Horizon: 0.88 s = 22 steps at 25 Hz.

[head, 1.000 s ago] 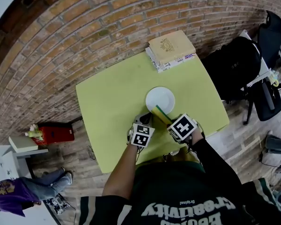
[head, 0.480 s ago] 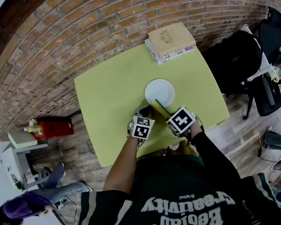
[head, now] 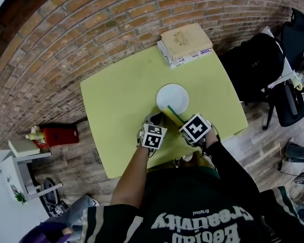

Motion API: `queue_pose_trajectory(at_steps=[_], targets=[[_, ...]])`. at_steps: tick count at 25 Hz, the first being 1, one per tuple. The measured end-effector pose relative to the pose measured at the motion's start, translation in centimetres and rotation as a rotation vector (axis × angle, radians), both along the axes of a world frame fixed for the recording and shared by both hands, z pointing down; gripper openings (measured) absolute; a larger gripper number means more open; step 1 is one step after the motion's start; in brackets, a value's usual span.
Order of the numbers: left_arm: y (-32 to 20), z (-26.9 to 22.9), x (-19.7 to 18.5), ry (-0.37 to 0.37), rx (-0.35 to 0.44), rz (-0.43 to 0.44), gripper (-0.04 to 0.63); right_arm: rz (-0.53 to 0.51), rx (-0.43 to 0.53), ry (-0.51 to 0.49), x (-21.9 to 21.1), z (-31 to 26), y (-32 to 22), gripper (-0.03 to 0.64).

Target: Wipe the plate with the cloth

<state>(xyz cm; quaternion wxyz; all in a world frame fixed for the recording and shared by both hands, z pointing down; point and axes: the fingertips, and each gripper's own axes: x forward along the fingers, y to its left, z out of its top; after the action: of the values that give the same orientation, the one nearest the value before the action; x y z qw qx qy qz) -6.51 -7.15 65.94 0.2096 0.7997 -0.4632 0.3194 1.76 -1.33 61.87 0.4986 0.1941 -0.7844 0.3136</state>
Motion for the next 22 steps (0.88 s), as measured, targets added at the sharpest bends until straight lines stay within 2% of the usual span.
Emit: queue_pose_trajectory(at_steps=[11, 16, 20, 22], targets=[[0.0, 0.1, -0.1, -0.012, -0.007, -0.003, 0.005, 0.043, 0.000, -0.008, 1.4, -0.1, -0.7, 0.117], [-0.4, -0.2, -0.1, -0.008, 0.017, 0.001, 0.005, 0.077, -0.005, -0.012, 2.5, -0.1, -1.1, 0.117], [-0.1, -0.4, -0.1, -0.007, -0.014, -0.006, 0.005, 0.097, 0.000, -0.001, 3.3, -0.2, -1.5, 0.117], [-0.3, -0.2, -0.1, -0.002, 0.000, -0.002, 0.005, 0.108, 0.004, 0.007, 3.8, -0.1, -1.7, 0.117]])
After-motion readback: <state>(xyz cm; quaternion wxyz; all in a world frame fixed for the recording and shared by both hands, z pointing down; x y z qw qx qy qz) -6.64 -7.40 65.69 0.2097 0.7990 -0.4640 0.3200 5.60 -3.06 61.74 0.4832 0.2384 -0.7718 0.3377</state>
